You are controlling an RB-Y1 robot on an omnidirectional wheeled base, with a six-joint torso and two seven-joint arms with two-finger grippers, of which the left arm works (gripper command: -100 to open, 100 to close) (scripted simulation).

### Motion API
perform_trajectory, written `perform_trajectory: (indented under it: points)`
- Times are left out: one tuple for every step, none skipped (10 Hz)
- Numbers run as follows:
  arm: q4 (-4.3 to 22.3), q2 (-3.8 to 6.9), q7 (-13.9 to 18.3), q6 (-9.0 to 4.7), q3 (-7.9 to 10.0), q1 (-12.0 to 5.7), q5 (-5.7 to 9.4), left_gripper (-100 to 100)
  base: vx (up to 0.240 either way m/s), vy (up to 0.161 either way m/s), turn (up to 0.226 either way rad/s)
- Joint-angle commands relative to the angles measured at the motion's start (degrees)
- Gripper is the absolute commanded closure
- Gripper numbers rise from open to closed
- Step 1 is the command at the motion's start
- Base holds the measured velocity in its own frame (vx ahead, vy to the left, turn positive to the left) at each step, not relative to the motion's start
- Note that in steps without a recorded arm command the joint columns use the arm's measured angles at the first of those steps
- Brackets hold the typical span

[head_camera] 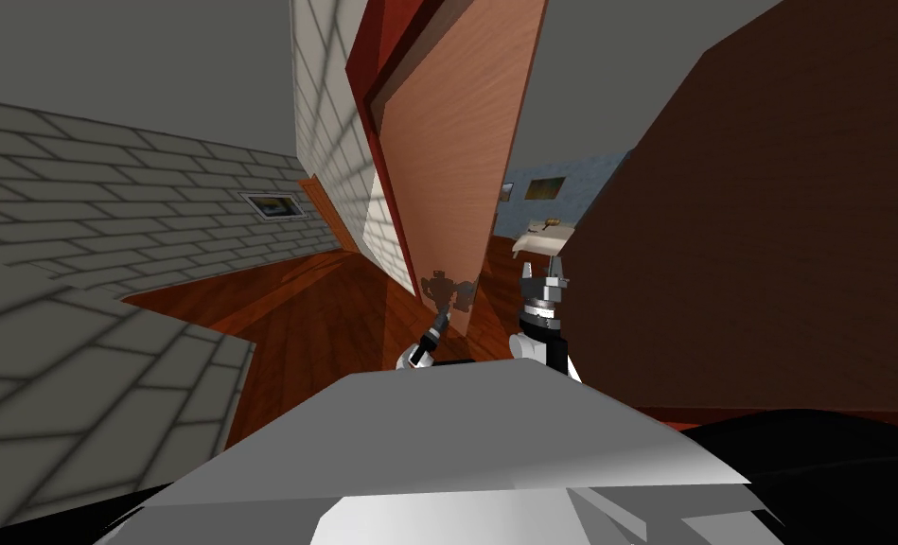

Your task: Push the door open

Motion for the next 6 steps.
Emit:
perform_trajectory:
  points:
    - [2.5,-0.54,-0.1,-0.41,-0.70,-1.15,0.08,-100,0.074,0.022,0.003]
    - [3.8,-0.76,-0.2,-0.60,-1.28,-1.83,0.12,-100,0.076,0.017,-0.004]
    - [3.9,-0.76,-0.2,-0.60,-1.28,-1.83,0.12,-100,0.054,0.009,-0.001]
    - [5.1,-0.98,-0.2,-0.76,-1.73,-2.38,0.15,-100,0.041,0.007,-0.001]
    - [7.5,-1.42,-0.2,-1.07,-2.65,-3.47,0.22,-100,0.097,-0.012,-0.005]
    - [7.5,-1.42,-0.2,-1.07,-2.65,-3.47,0.22,-100,0.092,0.010,0.004]
